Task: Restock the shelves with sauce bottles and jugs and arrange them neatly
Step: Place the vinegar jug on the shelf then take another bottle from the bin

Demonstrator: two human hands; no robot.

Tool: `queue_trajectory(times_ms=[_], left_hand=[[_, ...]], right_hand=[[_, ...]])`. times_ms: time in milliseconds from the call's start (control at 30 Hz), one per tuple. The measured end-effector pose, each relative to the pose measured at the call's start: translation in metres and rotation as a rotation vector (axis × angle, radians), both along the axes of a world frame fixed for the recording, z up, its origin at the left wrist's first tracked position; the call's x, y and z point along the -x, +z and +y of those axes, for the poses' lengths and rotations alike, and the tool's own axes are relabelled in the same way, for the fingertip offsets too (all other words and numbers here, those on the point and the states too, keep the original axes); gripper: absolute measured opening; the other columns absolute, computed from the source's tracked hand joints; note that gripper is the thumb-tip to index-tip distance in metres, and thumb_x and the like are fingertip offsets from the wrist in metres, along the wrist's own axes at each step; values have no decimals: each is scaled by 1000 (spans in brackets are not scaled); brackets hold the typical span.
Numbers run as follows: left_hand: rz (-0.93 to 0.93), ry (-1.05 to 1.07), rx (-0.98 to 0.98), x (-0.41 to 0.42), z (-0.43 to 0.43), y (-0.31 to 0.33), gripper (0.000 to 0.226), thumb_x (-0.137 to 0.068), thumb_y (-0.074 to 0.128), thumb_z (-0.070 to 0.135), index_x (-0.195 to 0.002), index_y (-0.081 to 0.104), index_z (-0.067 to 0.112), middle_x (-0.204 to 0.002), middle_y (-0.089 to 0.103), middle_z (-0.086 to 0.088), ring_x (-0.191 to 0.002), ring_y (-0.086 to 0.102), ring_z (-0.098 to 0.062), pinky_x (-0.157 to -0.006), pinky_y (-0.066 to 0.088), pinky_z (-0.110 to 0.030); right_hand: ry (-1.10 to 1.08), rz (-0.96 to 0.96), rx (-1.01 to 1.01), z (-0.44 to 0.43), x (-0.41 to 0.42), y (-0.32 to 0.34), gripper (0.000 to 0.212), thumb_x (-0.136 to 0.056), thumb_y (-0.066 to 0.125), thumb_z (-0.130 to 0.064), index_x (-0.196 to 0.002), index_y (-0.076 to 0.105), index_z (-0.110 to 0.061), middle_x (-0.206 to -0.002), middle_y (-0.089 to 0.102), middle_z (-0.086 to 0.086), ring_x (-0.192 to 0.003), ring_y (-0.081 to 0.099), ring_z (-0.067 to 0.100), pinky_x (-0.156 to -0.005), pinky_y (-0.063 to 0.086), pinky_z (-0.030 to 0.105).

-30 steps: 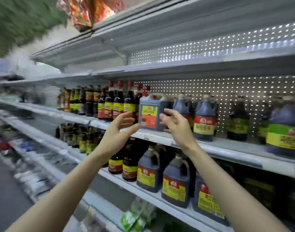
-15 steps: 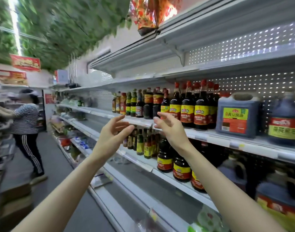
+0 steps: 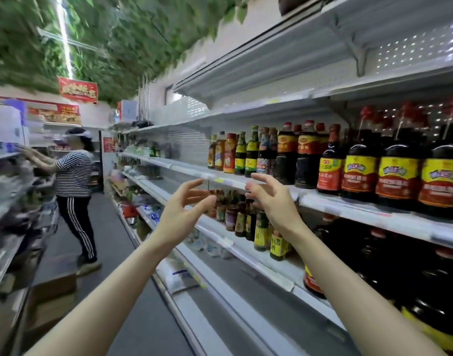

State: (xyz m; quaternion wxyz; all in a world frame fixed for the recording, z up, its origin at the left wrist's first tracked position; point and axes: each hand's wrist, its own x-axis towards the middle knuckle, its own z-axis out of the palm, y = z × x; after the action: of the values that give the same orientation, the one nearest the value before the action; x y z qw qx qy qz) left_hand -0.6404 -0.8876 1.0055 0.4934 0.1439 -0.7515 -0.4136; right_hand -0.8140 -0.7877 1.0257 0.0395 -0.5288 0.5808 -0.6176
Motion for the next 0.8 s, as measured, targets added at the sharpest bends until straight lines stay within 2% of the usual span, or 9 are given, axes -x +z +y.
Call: queue_trajectory(times_ms=[67, 167, 300, 433, 567, 667, 733, 800], left_hand=[[-16, 0, -3, 19, -42, -1, 63, -73, 64, 47, -130, 51, 26, -110, 66, 10, -104, 62, -2, -91, 49, -25], [-42, -37, 11, 52, -106, 13, 64, -74, 65, 46, -132, 50, 23, -112, 65, 7, -105, 61, -3, -84, 49, -17], [-42, -74, 26, 91, -180, 19, 49, -86, 66, 29, -131, 50, 22, -112, 64, 6, -106, 60, -4, -79, 48, -10], [-28, -144, -12, 133, -234, 15, 50, -87, 66, 27, -133, 50, 20, -112, 65, 4, -105, 61, -4, -77, 50, -11], [-36, -249, -24, 176, -288, -1, 49, -88, 66, 27, -133, 50, 21, -110, 65, 8, -104, 61, -4, -80, 49, -20], [-79, -334, -31, 203, -327, -18, 46, -88, 65, 30, -132, 50, 25, -112, 64, 10, -105, 61, -4, -77, 46, -17], [-89, -395, -28, 219, -355, -31, 45, -88, 65, 30, -131, 51, 27, -113, 65, 7, -106, 61, -5, -82, 47, -17], [-137, -467, -23, 237, -387, -52, 45, -88, 66, 28, -131, 52, 25, -114, 65, 5, -106, 61, -6, -81, 49, -14]], right_hand=[[-19, 6, -5, -42, 18, -6, 31, -92, 59, -40, -121, 56, -29, -114, 67, 0, -106, 63, 13, -98, 50, 42], [-48, -8, 7, -105, 50, -1, 35, -92, 59, -41, -124, 57, -26, -110, 68, -1, -104, 64, 13, -97, 50, 43], [-79, -57, 8, -170, 83, 0, 27, -92, 60, -36, -118, 58, -28, -108, 68, -1, -105, 64, 17, -98, 50, 46], [-137, -54, -4, -214, 112, 4, 23, -93, 60, -35, -116, 57, -30, -108, 68, -3, -106, 64, 16, -98, 50, 44], [-239, -52, -23, -251, 143, -11, 29, -93, 60, -36, -120, 57, -27, -111, 68, 0, -107, 64, 16, -98, 51, 43], [-331, -76, -41, -274, 161, -31, 30, -92, 60, -38, -120, 57, -28, -109, 69, 1, -105, 65, 14, -97, 51, 42], [-383, -94, -48, -292, 167, -46, 24, -93, 60, -37, -115, 57, -30, -108, 69, -1, -103, 65, 13, -96, 51, 38], [-441, -140, -45, -318, 173, -66, 18, -93, 60, -34, -110, 58, -31, -107, 69, -1, -102, 66, 13, -95, 52, 37]])
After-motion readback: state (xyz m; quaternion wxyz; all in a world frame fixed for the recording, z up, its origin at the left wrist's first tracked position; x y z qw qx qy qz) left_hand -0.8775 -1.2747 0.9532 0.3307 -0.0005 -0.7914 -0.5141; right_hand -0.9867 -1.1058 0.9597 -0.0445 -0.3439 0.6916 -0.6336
